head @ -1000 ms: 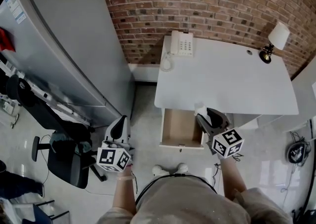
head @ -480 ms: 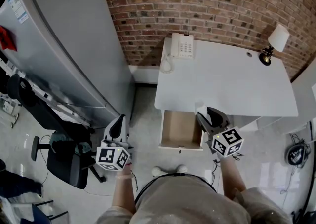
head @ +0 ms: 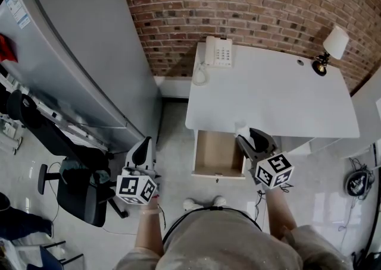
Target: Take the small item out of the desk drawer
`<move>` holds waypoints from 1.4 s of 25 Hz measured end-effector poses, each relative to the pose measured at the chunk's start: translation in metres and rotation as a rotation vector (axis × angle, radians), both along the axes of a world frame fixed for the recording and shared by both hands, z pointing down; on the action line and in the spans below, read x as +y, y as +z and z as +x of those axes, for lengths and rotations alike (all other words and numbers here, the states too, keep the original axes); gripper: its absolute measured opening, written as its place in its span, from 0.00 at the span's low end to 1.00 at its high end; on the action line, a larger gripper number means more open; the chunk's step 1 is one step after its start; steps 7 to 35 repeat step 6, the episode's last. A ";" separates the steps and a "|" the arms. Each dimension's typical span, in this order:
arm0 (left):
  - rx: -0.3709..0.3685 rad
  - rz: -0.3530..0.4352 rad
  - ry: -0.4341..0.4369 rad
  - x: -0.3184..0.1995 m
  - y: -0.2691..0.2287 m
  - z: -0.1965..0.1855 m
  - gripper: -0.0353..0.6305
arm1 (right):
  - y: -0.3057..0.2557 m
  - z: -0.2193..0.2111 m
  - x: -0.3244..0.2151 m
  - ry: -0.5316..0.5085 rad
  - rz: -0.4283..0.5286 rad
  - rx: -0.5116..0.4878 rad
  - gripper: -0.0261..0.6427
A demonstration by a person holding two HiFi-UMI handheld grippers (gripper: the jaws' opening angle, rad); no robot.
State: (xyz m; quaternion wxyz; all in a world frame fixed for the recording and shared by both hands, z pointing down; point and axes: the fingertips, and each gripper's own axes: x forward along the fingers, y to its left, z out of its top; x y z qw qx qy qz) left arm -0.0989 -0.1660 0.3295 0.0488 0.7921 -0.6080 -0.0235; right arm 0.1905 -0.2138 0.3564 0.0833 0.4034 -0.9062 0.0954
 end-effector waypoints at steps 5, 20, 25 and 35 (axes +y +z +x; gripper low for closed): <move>0.001 -0.004 0.003 0.000 0.002 -0.001 0.06 | 0.002 -0.001 0.001 0.001 -0.002 -0.003 0.28; 0.001 -0.005 0.003 0.000 0.002 -0.001 0.06 | 0.002 -0.001 0.001 0.001 -0.002 -0.005 0.28; 0.001 -0.005 0.003 0.000 0.002 -0.001 0.06 | 0.002 -0.001 0.001 0.001 -0.002 -0.005 0.28; 0.001 -0.005 0.003 0.000 0.002 -0.001 0.06 | 0.002 -0.001 0.001 0.001 -0.002 -0.005 0.28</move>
